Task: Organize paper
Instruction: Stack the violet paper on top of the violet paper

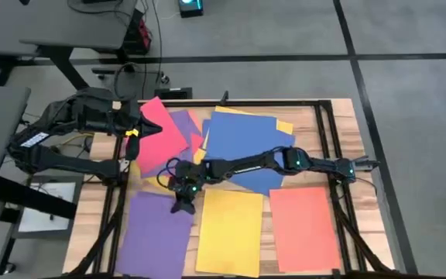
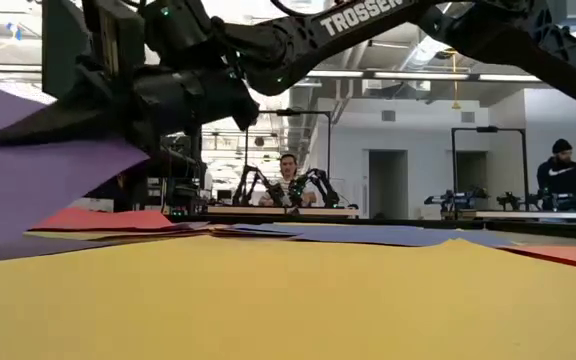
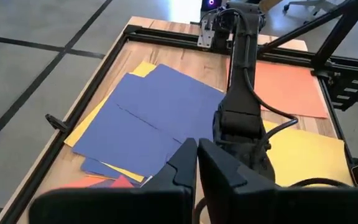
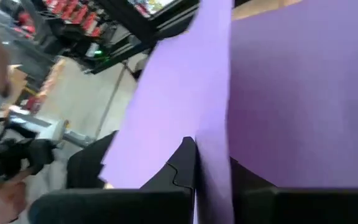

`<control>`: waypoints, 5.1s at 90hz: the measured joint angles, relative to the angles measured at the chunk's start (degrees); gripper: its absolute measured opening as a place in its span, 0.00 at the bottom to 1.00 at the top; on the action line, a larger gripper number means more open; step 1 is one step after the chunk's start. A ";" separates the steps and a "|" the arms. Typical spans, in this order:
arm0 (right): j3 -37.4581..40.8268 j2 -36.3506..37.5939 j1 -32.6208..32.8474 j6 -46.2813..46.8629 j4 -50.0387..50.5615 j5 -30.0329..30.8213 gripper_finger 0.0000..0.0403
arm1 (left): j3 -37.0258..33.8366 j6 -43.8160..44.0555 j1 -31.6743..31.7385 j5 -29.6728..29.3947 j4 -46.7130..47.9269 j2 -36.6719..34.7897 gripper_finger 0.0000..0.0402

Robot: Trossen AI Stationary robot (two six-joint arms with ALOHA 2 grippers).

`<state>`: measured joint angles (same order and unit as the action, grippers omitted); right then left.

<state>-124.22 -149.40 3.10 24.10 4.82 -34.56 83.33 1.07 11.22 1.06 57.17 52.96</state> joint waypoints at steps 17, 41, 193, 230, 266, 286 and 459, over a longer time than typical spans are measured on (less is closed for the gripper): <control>0.00 0.00 0.24 -2.31 0.46 3.02 0.01 | 0.00 0.07 0.00 0.00 -0.03 -0.06 0.00; 0.00 0.00 0.67 -4.91 0.48 6.21 0.21 | 0.00 0.18 0.02 0.00 -0.05 -0.06 0.00; 37.58 30.00 2.26 -30.06 6.97 21.63 0.36 | -40.22 31.13 -19.93 3.13 19.95 11.69 0.00; 37.59 30.12 5.91 -29.64 -2.32 21.58 0.36 | -41.51 28.90 -29.20 16.00 16.34 31.43 0.00; 36.56 22.24 9.39 -24.10 -4.55 21.52 0.36 | -41.53 26.58 -34.49 20.06 7.08 39.98 0.00; 32.57 20.79 12.48 -22.22 -2.19 23.64 0.36 | -44.77 29.24 -36.74 20.13 5.66 39.98 0.00; 26.41 16.13 9.26 -16.44 4.95 32.73 0.36 | -33.82 54.93 -37.94 2.78 1.48 19.22 0.00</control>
<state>-97.82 -133.27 12.36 7.66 9.76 -1.83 49.51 56.01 -26.72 3.84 58.65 72.18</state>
